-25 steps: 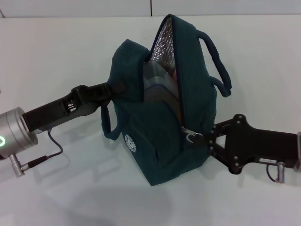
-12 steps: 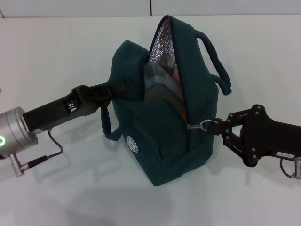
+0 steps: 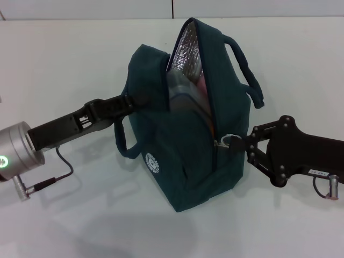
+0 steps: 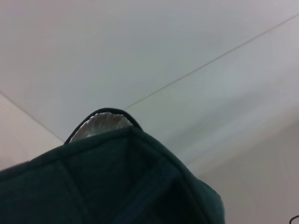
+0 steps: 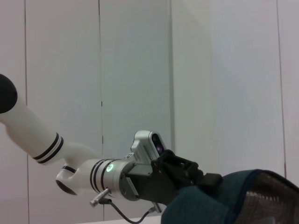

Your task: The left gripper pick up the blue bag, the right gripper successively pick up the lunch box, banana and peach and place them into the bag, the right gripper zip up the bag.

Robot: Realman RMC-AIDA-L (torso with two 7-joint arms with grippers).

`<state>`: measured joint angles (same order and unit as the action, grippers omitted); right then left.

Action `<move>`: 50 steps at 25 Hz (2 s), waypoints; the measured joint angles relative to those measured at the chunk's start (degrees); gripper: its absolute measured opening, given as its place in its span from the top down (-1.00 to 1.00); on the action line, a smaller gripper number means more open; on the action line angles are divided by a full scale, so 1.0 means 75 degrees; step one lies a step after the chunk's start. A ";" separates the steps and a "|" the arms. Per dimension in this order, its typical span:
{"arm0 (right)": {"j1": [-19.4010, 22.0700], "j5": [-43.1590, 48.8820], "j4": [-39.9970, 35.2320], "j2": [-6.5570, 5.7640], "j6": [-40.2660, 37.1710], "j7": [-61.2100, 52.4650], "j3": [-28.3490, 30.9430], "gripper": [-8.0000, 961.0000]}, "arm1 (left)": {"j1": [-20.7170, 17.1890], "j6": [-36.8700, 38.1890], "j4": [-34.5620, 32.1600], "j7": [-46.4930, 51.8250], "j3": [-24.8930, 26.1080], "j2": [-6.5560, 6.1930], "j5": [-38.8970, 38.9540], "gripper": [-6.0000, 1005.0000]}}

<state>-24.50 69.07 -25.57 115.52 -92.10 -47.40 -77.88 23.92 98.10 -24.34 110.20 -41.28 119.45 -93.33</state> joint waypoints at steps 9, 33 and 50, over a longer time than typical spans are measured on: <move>-0.0099 -0.0214 -0.0064 0.0008 -0.0060 0.0052 0.0062 0.95 | -0.0184 0.0008 -0.0021 -0.0827 0.0056 -0.0018 0.0905 0.16; -0.1258 -0.1383 -0.0098 -0.0019 0.0820 -0.0257 0.0289 0.95 | -0.0704 0.0014 -0.0011 -0.1708 0.0079 -0.0015 0.1536 -0.75; -0.2193 -0.2059 -0.0011 0.0091 0.1340 -0.0214 -0.1198 0.95 | -0.0886 0.0137 -0.0052 -0.1925 0.0060 -0.0056 0.1503 -0.75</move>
<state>-40.95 53.63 -25.65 116.20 -82.06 -49.01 -86.87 17.27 99.13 -24.73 95.76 -40.83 119.03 -82.06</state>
